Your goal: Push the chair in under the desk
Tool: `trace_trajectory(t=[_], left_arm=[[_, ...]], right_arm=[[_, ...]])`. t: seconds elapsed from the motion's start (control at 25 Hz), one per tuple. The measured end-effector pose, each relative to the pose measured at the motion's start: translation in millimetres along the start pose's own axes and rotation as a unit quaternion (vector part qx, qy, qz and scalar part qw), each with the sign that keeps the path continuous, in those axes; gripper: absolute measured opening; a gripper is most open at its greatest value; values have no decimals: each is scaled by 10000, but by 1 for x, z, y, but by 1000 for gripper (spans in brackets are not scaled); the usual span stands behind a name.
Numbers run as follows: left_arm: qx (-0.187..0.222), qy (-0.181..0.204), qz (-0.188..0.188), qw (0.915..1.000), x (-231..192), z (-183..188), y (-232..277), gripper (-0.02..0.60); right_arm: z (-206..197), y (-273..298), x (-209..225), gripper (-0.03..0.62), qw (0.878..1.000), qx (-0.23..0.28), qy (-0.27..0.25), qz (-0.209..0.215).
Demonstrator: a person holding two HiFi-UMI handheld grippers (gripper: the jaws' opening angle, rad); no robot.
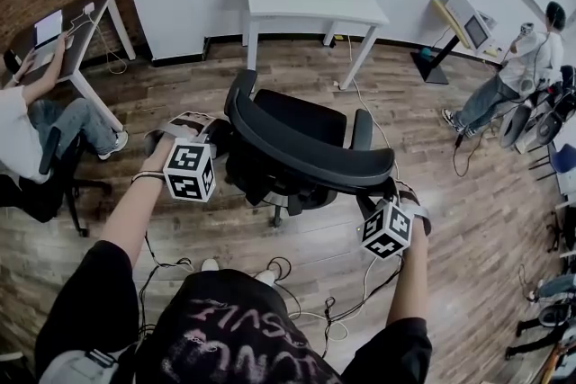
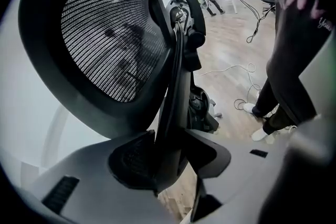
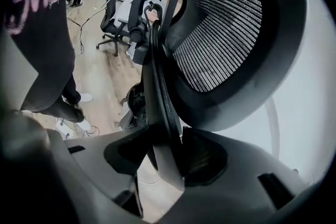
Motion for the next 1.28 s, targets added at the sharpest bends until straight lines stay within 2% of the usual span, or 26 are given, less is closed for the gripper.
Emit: trace_trajectory(t=[0.84, 1.28], left_arm=[[-143, -276, 107, 9995, 2, 3, 0, 187], [-35, -295, 251, 9992, 4, -2, 14, 189]], right_arm=[[-3, 3, 4, 196, 9998, 178, -111, -34], [-7, 19, 1, 198, 9997, 114, -152, -157]])
Point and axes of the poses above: the fingertips, and each gripper's own axes: y forward along the fingers, x to its right, z out of its top, the point moved 5 cm from there along -y, backward along the fingers, and after that the axes turned 8 degrees about -z, right-handed, at the moved point
